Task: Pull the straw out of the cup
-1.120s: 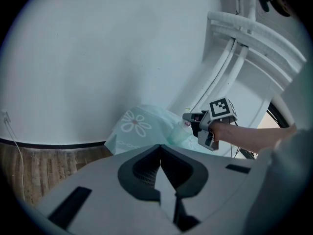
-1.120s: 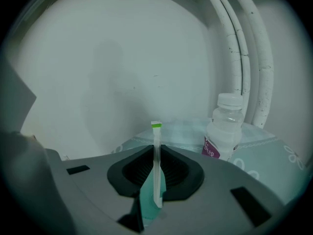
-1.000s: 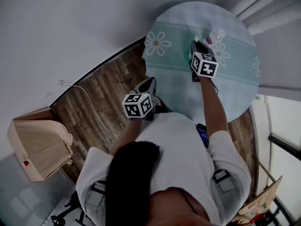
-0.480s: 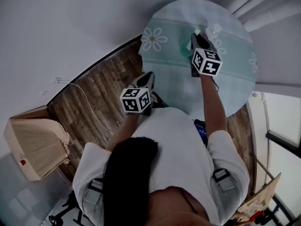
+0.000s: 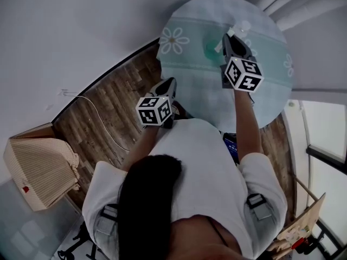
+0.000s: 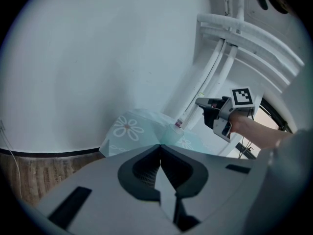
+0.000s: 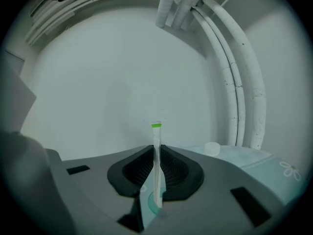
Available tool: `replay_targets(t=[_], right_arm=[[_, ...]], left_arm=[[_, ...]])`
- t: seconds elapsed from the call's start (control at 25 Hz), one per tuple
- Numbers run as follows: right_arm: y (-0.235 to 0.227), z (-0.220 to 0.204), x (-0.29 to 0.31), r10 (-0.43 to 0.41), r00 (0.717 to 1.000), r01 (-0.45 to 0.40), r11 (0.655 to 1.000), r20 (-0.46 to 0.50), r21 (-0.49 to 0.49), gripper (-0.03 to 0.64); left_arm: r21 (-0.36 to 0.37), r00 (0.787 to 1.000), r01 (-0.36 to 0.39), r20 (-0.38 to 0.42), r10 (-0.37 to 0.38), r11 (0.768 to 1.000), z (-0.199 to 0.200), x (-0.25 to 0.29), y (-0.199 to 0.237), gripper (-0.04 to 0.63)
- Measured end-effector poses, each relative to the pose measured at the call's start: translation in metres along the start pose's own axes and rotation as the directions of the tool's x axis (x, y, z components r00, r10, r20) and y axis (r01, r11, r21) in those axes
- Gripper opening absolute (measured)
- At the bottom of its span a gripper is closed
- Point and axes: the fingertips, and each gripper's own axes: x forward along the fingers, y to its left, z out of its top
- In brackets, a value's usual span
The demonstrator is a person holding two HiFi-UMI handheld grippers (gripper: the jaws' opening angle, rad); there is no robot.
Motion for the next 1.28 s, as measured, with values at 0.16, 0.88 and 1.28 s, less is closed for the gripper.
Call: replay_targets(t=[0.16, 0.88, 1.28], right_arm=[[0.005, 0.001, -0.015, 0.012, 1.000, -0.012, 1.000, 0.002, 0.012, 0.061], [0.009, -0.054, -0.054, 0.034, 0.986, -0.025, 0.998, -0.162, 0.057, 0.061], [0.029, -0.100, -0.058, 0.098, 0.950, -0.076, 0.993, -0.297, 0.087, 0.061]], left_arm=[[0.005, 1.000, 0.013, -0.005, -0.013, 1.000, -0.002, -0.001, -0.004, 0.009], [0.006, 0.998, 0.060, -0.031, -0.059, 0.998, -0.009, 0.001, -0.014, 0.009], [0.001, 0.998, 0.061, -0.025, -0.061, 0.998, -0.007, 0.004, -0.014, 0.009]])
